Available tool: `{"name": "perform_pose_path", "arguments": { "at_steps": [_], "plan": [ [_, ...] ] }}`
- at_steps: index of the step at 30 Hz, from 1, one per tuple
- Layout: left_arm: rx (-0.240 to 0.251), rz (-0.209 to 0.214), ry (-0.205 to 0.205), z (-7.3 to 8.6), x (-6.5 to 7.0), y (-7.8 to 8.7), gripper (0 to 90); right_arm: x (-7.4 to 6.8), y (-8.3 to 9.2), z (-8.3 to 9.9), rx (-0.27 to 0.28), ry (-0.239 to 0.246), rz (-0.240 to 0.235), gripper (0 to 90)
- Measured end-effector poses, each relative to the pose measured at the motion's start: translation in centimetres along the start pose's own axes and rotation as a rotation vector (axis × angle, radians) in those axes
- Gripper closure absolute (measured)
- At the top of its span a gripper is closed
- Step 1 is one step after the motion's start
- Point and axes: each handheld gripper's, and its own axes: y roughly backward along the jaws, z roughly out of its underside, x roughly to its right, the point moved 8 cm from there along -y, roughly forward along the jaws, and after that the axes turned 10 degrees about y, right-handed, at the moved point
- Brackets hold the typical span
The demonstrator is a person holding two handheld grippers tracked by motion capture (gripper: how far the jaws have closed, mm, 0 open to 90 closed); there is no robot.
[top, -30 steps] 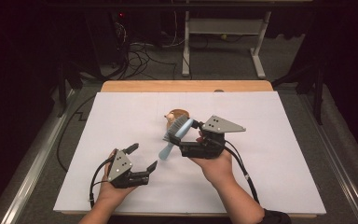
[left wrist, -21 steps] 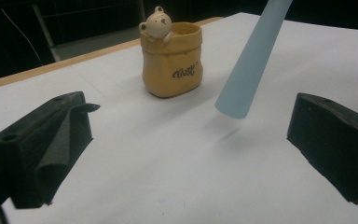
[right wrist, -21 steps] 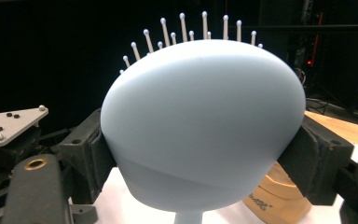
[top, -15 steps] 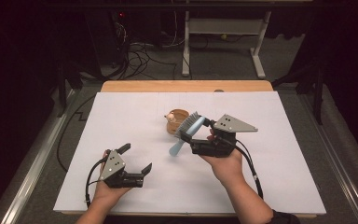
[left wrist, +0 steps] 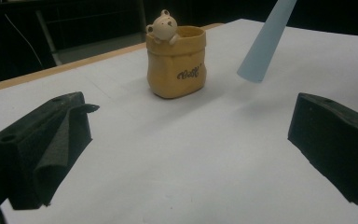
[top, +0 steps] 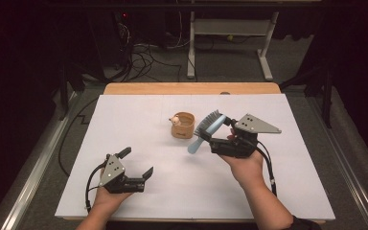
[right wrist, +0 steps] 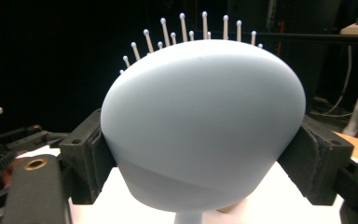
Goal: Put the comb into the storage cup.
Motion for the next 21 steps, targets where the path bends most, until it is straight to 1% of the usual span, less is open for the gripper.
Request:
{"name": "perform_pose_path", "arguments": {
  "at_steps": [3,7,10,16,21],
  "plan": [
    [-0.001,0.002,0.002,0.0,0.1,0.0,0.4,0.7,0.5,0.0,0.001,0.003,0.021,20.6],
    [-0.008,0.004,0.018,0.1,0.1,0.0,0.4,1.4,1.1,0.1,-0.005,0.012,0.043,20.6],
    [-0.005,0.003,0.013,0.0,0.0,0.2,0.4,1.8,1.5,0.1,-0.005,0.020,0.055,20.6],
    [0.002,-0.001,0.019,-0.2,-0.2,0.5,0.4,2.7,2.1,0.0,-0.002,0.027,0.082,20.6],
    [-0.008,-0.004,0.021,-0.1,-0.3,0.5,0.4,3.3,2.5,-0.1,0.002,0.030,0.102,20.6]
  ]
}}
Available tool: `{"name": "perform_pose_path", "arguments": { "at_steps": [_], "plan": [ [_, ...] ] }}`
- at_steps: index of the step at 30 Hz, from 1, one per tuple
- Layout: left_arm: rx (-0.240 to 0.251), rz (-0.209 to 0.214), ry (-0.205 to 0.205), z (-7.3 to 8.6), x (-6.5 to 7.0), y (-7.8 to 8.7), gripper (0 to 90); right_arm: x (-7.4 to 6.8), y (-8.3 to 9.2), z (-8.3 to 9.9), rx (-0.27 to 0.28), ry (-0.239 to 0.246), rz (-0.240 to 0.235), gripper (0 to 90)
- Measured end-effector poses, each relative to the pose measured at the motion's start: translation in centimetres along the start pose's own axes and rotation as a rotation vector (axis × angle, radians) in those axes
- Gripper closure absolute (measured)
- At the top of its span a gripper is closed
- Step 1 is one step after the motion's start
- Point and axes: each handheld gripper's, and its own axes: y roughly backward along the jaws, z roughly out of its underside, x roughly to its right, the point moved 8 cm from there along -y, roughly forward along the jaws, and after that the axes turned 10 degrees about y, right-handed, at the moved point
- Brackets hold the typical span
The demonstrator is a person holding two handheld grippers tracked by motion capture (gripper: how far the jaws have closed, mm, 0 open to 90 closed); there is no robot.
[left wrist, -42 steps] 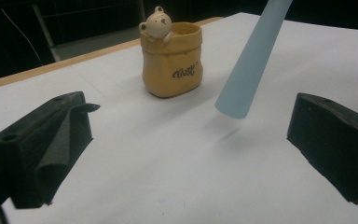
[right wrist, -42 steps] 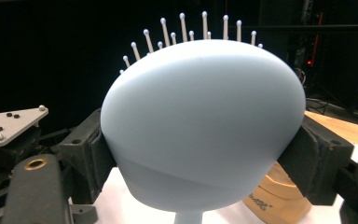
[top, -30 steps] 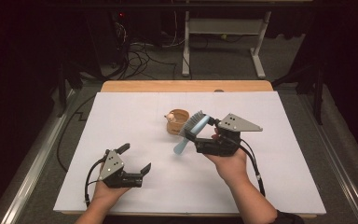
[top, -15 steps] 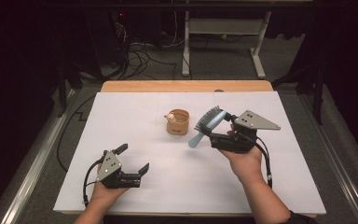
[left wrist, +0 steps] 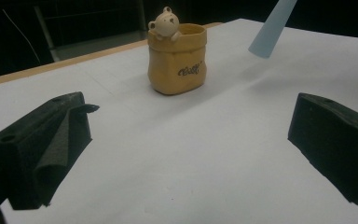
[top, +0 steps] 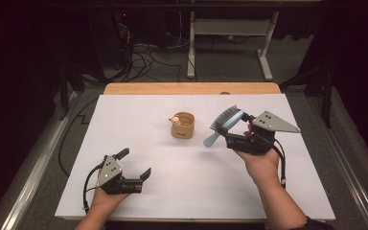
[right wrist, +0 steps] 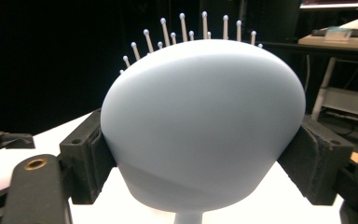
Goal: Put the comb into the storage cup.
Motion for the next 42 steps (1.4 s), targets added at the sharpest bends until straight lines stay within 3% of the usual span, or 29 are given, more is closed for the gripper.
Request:
{"name": "perform_pose_path", "arguments": {
  "at_steps": [10,23,33,42],
  "plan": [
    [-0.003,0.005,0.000,0.2,0.1,-0.1,0.4,0.7,0.1,-1.4,0.033,0.005,0.021,20.6],
    [0.000,0.014,0.010,0.1,0.1,0.0,0.2,0.4,-1.5,-4.5,0.088,0.022,0.020,20.6],
    [0.002,0.014,0.015,0.1,0.1,0.0,0.2,-0.5,-3.5,-6.5,0.128,0.031,0.008,20.6],
    [0.008,0.020,0.027,-0.1,0.3,-0.1,0.2,-0.9,-6.2,-6.2,0.112,0.030,0.010,20.6]
  ]
}}
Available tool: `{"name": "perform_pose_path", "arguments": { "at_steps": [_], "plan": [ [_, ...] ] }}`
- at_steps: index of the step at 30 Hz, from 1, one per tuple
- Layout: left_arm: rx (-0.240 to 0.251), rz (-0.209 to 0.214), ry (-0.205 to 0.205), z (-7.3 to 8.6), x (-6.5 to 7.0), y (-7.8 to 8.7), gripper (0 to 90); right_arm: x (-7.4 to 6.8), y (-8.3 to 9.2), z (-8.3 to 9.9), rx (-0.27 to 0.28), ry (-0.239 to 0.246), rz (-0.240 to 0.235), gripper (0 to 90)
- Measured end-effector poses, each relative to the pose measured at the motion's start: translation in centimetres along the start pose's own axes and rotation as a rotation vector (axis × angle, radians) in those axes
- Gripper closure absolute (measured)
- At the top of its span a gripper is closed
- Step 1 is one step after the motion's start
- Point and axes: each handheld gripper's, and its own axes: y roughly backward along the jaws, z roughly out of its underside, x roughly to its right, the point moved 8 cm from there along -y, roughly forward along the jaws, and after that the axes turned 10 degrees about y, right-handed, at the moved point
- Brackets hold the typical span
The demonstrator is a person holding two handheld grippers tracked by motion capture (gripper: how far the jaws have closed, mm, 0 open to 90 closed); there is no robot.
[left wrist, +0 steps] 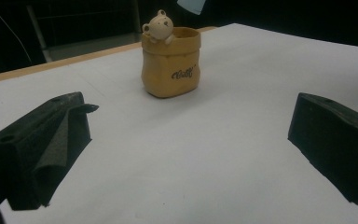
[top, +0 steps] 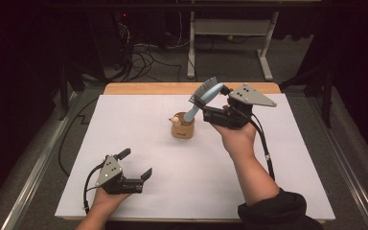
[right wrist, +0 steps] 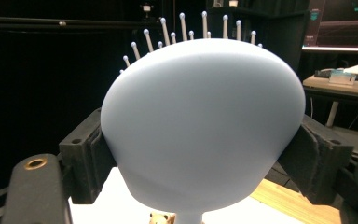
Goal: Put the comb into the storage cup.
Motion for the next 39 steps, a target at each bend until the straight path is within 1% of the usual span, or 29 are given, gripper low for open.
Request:
{"name": "perform_pose_path", "arguments": {
  "at_steps": [5,8,13,17,22,27,32,39],
  "plan": [
    [0.002,0.000,0.005,-0.1,0.0,0.0,0.2,0.1,-1.5,0.8,-0.025,-0.006,0.001,20.6],
    [-0.011,0.001,0.000,0.2,0.0,0.0,0.2,0.1,-2.2,1.4,-0.036,-0.003,-0.002,20.5],
    [-0.013,0.003,0.004,0.2,0.1,0.1,0.3,0.0,-3.2,2.3,-0.053,-0.015,-0.006,20.5],
    [-0.011,0.002,0.008,0.2,0.1,0.1,0.3,0.1,-3.8,3.0,-0.066,-0.014,-0.007,20.5],
    [-0.006,0.001,0.012,0.2,0.1,0.1,0.3,-0.1,-4.5,4.0,-0.077,-0.028,-0.009,20.5],
    [-0.012,-0.002,0.006,0.2,-0.1,0.1,0.3,-0.1,-5.1,4.9,-0.092,-0.035,-0.010,20.5],
    [-0.005,-0.006,0.012,0.1,-0.1,0.1,0.3,-0.1,-5.7,5.7,-0.104,-0.048,-0.012,20.5],
    [-0.003,-0.005,0.013,0.1,-0.1,0.2,0.3,-0.4,-6.4,6.4,-0.114,-0.043,-0.016,20.5]
  ]
}}
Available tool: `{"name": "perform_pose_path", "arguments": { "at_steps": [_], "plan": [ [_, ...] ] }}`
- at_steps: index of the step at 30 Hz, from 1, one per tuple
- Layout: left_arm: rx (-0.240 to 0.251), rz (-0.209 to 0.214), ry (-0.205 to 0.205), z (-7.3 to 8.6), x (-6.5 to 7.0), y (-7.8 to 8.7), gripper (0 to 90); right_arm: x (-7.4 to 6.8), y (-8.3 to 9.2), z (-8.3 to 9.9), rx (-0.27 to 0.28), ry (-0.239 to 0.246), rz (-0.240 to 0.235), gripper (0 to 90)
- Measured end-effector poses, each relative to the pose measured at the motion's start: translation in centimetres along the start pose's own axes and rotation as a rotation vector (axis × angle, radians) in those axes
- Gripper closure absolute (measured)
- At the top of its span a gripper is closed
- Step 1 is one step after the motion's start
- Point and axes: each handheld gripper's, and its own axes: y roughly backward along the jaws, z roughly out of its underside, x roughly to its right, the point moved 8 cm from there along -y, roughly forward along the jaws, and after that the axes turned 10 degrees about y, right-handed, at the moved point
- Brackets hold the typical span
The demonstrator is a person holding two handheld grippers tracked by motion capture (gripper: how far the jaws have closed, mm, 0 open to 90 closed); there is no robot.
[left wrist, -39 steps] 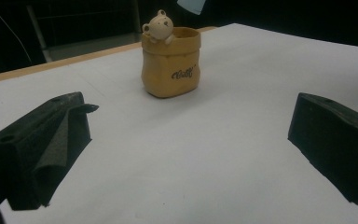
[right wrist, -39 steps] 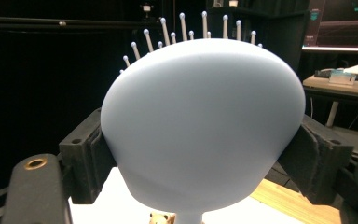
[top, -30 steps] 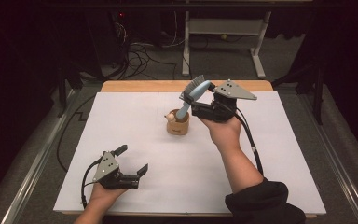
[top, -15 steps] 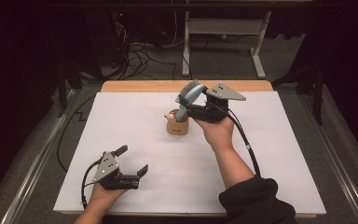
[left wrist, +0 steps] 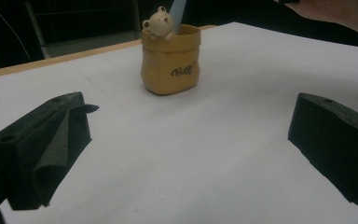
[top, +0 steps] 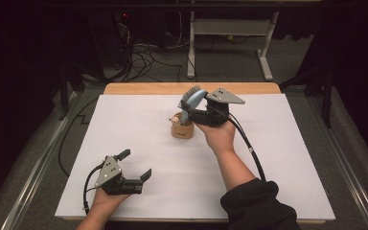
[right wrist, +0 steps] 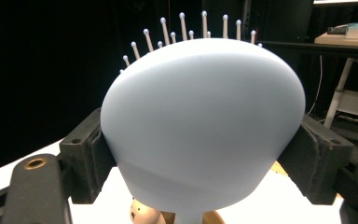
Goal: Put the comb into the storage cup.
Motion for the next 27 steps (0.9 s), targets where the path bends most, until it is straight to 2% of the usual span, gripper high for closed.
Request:
{"name": "perform_pose_path", "arguments": {
  "at_steps": [16,23,27],
  "plan": [
    [-0.006,0.003,-0.002,0.13,0.08,0.00,0.4,-0.33,-0.62,0.74,-0.007,-0.011,-0.009,20.3],
    [-0.004,0.005,0.001,0.14,0.16,0.02,0.4,-0.02,-0.56,0.88,-0.003,-0.051,0.007,19.9],
    [-0.006,0.006,-0.001,0.17,0.19,0.03,0.4,0.16,-0.46,0.95,-0.006,-0.048,0.010,19.8]
  ]
}}
